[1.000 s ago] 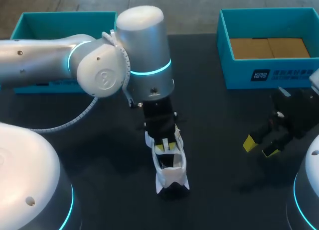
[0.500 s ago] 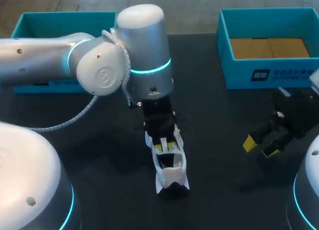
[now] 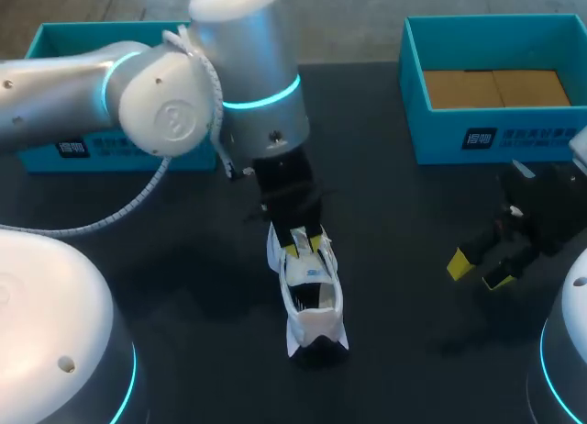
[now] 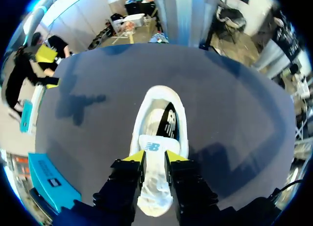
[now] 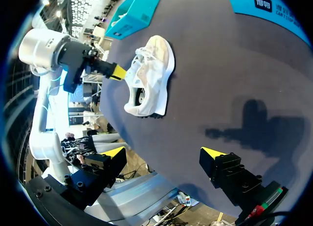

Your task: Take the shoe out of the shoebox, open the shoe tongue, remove and reinsert the insole, then place the shoe into the shoebox

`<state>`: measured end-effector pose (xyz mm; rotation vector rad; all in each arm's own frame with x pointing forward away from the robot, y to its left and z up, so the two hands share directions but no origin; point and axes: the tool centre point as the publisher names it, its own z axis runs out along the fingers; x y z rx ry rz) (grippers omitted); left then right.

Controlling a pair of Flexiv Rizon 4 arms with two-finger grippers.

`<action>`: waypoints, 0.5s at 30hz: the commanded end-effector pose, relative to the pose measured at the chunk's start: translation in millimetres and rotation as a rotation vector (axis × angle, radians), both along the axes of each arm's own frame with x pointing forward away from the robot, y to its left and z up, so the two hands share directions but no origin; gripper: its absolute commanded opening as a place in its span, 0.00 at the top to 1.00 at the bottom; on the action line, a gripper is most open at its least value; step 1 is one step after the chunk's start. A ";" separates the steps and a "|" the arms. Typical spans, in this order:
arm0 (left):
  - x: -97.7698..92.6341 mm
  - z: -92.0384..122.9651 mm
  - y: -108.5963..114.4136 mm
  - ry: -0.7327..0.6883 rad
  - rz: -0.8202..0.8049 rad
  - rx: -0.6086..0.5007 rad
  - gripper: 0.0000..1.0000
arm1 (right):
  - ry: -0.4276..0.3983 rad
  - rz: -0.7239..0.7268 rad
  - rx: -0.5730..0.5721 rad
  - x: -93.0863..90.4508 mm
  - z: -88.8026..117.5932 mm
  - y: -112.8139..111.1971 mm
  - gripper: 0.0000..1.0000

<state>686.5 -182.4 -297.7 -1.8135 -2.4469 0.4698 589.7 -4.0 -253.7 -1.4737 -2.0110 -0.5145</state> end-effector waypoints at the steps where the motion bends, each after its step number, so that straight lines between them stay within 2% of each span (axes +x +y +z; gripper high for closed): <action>1: -9.7 23.5 13.9 -0.009 0.091 0.015 0.59 | -0.001 -0.002 -0.003 -1.1 -0.1 0.4 0.00; 2: -11.0 26.2 15.2 0.009 0.133 0.019 0.23 | -0.001 -0.002 -0.003 -1.1 -0.1 0.4 0.00; 3: -11.8 28.6 16.6 0.020 0.169 0.026 0.00 | -0.001 -0.002 -0.003 -1.1 -0.1 0.4 0.00; 12: -27.2 39.7 30.7 0.092 0.385 0.041 0.00 | -0.001 -0.002 -0.003 -1.1 -0.1 0.4 0.00; 15: -32.3 43.3 32.9 0.090 0.383 0.043 0.00 | -0.001 -0.002 -0.003 -1.1 -0.1 0.4 0.00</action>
